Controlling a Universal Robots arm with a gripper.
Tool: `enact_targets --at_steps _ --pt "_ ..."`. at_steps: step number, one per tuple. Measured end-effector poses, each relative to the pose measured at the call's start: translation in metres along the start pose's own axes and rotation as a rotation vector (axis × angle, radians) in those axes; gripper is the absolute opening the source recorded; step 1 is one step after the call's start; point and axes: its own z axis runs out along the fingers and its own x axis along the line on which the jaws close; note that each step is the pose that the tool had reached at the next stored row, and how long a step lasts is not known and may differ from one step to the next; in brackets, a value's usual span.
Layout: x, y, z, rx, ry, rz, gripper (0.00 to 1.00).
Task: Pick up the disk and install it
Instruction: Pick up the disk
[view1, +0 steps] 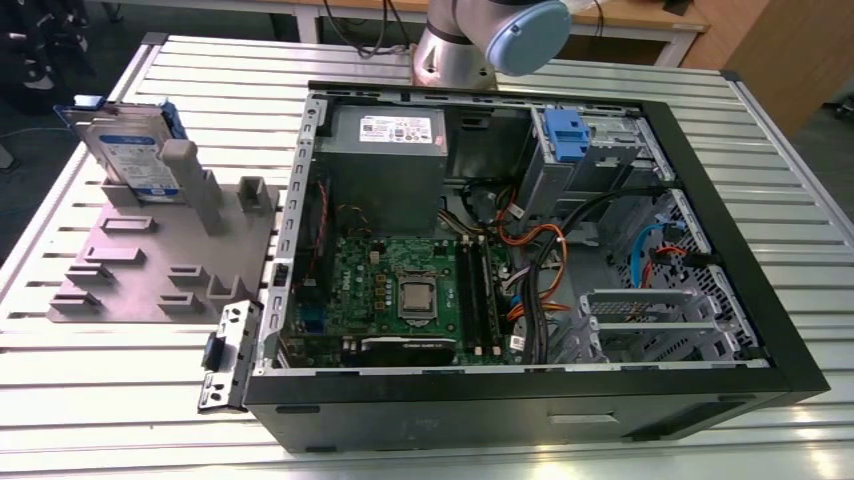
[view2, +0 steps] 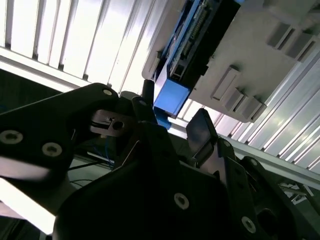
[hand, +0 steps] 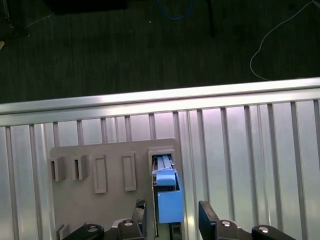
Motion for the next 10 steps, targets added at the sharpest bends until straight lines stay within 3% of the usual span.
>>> enact_targets --at_steps 5,10 --pt "0.0005 0.0001 0.0015 0.0016 -0.0002 0.000 0.53" --pt "0.0012 0.0008 0.0102 0.0014 -0.0001 0.000 0.54"
